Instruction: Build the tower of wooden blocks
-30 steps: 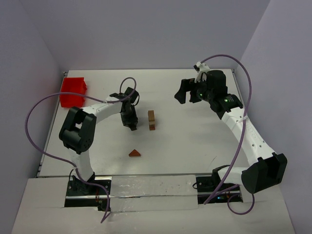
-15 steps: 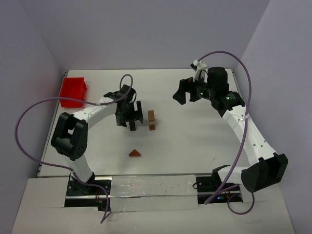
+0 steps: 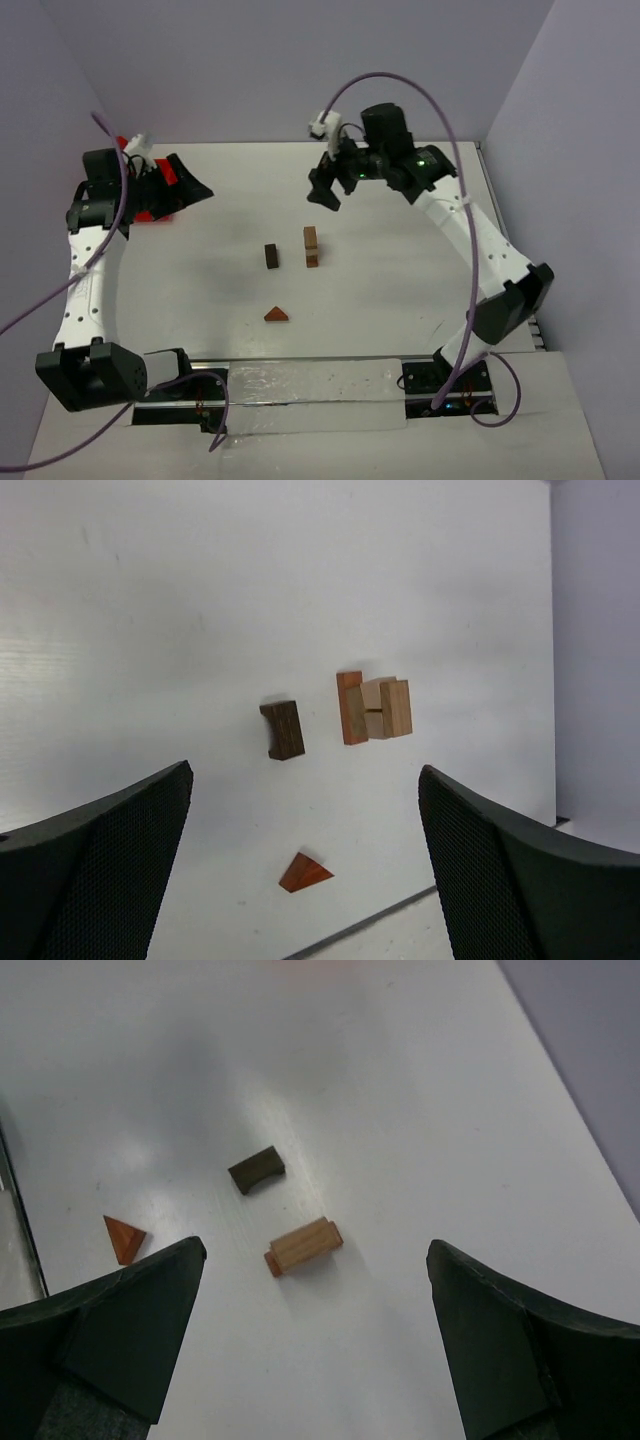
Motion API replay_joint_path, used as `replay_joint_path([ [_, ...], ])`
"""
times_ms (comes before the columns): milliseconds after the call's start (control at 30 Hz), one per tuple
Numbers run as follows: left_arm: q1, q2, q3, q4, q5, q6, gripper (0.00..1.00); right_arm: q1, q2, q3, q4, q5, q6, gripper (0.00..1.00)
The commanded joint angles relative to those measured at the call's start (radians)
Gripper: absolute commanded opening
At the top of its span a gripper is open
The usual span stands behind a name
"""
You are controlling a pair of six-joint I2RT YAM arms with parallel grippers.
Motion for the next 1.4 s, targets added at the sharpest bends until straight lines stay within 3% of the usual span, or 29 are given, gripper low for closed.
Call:
replay_joint_path([
  [0, 0.088, -0.025, 0.019, -0.046, 0.180, 0.180, 0.98, 0.108, 0.193, 0.109, -0.192, 0.018, -0.217, 1.00],
  [100, 0.175, -0.038, 0.012, -0.082, 0.375, 0.221, 0.94, 0.130, 0.328, 0.209, -0.266, -0.046, -0.316, 1.00],
  [267, 0.252, -0.037, -0.034, -0.081, 0.638, 0.246, 0.93, 0.140, 0.454, 0.189, -0.184, -0.108, -0.402, 1.00],
  [733, 0.264, -0.088, -0.110, 0.018, 0.683, 0.185, 0.93, 0.220, 0.596, 0.168, -0.082, -0.025, -0.544, 1.00],
  [1033, 0.283, -0.106, -0.112, 0.022, 0.716, 0.172, 0.93, 0.237, 0.728, 0.276, -0.072, -0.004, -0.516, 1.00],
  [1367, 0.312, -0.102, -0.146, 0.059, 0.758, 0.143, 0.93, 0.237, 0.764, 0.260, -0.075, -0.009, -0.516, 1.00],
])
